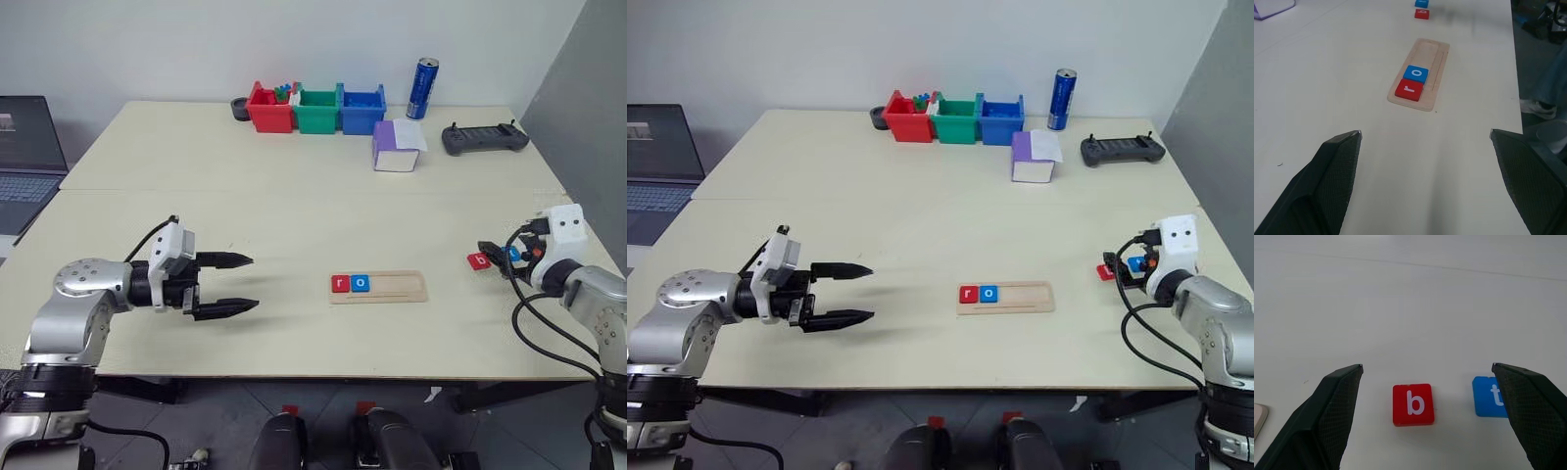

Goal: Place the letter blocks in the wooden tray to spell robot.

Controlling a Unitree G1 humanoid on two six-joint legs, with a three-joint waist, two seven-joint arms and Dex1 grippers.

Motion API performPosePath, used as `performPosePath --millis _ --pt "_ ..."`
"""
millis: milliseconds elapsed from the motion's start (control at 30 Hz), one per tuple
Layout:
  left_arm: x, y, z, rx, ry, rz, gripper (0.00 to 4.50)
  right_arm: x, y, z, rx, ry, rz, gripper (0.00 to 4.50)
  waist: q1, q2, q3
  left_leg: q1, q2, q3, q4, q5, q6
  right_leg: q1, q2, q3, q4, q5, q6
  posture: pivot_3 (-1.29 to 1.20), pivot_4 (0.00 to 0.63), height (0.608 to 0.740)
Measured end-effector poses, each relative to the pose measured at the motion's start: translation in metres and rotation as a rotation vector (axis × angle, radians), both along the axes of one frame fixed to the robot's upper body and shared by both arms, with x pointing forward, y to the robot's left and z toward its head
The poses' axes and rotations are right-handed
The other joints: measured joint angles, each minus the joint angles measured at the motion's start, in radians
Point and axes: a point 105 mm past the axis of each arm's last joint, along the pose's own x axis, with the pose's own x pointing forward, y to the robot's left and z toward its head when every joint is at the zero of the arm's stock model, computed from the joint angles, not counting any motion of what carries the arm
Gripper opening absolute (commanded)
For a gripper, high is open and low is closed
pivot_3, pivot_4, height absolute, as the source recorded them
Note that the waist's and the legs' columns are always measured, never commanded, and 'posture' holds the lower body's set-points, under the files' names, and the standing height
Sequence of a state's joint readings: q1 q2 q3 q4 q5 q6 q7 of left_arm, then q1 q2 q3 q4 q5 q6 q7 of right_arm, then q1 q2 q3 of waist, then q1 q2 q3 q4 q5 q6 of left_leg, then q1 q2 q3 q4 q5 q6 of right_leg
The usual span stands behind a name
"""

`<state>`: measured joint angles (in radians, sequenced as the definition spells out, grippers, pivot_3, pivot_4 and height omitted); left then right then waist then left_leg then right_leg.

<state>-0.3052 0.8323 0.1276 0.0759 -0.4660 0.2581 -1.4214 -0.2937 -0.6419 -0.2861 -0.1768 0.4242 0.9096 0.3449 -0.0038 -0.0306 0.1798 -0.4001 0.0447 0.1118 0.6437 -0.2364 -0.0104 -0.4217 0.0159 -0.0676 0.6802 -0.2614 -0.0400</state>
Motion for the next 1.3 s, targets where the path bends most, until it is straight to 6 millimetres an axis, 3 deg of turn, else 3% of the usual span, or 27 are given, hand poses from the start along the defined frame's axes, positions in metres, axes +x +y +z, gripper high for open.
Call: performPosePath --millis 300,433,933,1300 --pt "0.006 -0.012 -0.007 -0.118 -0.160 0.016 4.44 0.003 0.005 -0.011 0.020 0.023 -0.002 4.50 -0.001 0.001 0.000 0.000 0.000 0.001 0.000 0.000 0.000 0.000 0.000 0.000 0.000 0.000 0.000 0.00 0.150 0.740" --pt "0.004 -0.009 -0.024 -0.153 -0.147 0.028 4.44 0.005 0.011 -0.016 0.024 0.030 0.000 4.50 -0.001 0.001 0.000 0.000 0.001 0.000 0.000 0.000 0.000 0.000 0.000 0.000 0.001 0.000 0.000 0.00 0.150 0.740" --pt "0.000 0.000 -0.034 -0.199 -0.125 0.003 4.44 0.009 0.008 -0.009 -0.007 -0.011 -0.029 4.50 -0.002 0.001 0.000 0.000 0.000 0.001 0.000 0.000 0.000 0.000 0.000 0.000 0.000 0.000 0.000 0.00 0.150 0.740" --pt "0.001 -0.001 -0.031 -0.198 -0.140 -0.016 4.44 0.008 0.009 -0.011 -0.003 -0.005 -0.020 4.50 -0.003 0.001 0.000 0.000 0.000 0.001 0.000 0.000 0.000 0.000 0.000 0.000 0.000 0.000 0.000 0.00 0.150 0.740"
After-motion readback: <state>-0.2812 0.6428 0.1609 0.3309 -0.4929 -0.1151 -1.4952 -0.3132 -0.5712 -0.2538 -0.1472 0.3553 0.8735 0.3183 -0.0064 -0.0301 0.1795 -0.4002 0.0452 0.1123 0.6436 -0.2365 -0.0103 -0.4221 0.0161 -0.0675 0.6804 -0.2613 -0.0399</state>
